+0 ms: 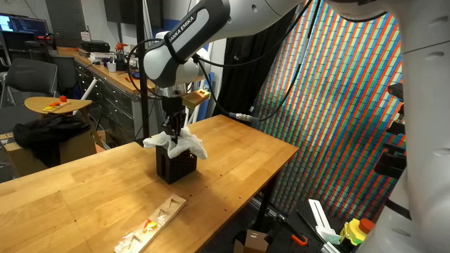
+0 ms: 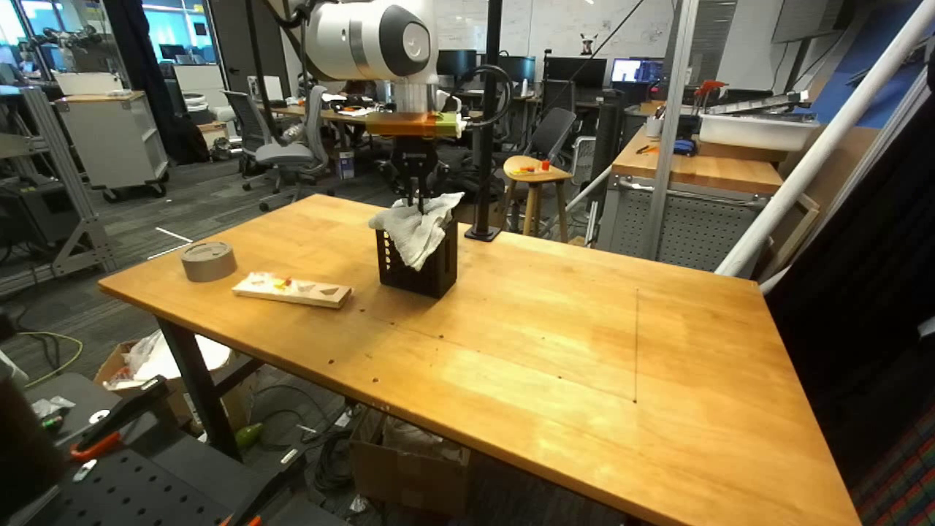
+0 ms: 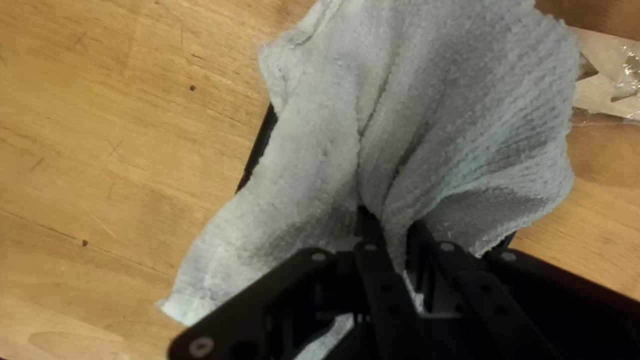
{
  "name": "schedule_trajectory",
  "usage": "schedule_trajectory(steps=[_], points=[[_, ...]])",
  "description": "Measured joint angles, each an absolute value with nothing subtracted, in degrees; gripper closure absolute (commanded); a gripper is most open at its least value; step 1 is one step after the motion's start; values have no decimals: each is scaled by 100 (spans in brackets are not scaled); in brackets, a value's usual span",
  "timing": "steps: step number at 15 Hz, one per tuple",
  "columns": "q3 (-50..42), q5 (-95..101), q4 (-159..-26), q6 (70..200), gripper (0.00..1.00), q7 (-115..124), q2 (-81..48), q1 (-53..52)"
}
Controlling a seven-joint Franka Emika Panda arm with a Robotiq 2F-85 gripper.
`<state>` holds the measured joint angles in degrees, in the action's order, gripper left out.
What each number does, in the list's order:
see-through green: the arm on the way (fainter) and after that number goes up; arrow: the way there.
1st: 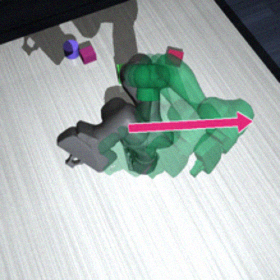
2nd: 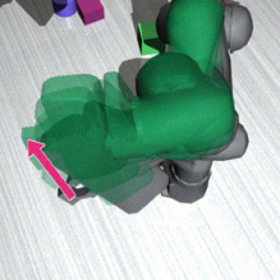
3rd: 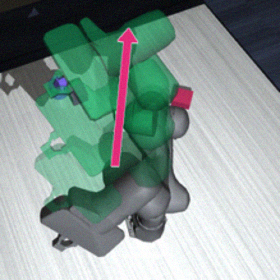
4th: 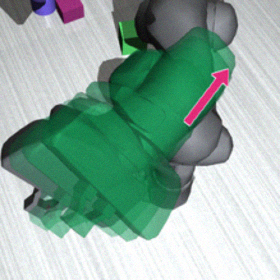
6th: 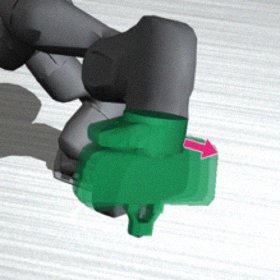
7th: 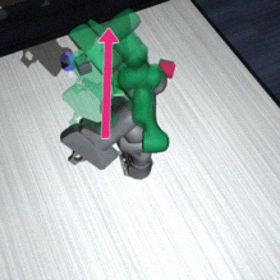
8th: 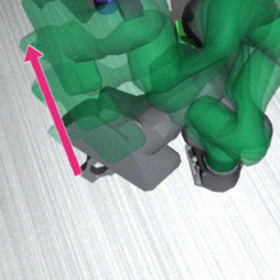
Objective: Put the towel inside the black box
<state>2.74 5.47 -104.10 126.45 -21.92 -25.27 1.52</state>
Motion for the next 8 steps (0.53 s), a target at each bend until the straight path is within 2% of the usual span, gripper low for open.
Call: schedule_trajectory(steps=[8], points=[[290,329,-10424,12665,95,-2268,-2646,259]])
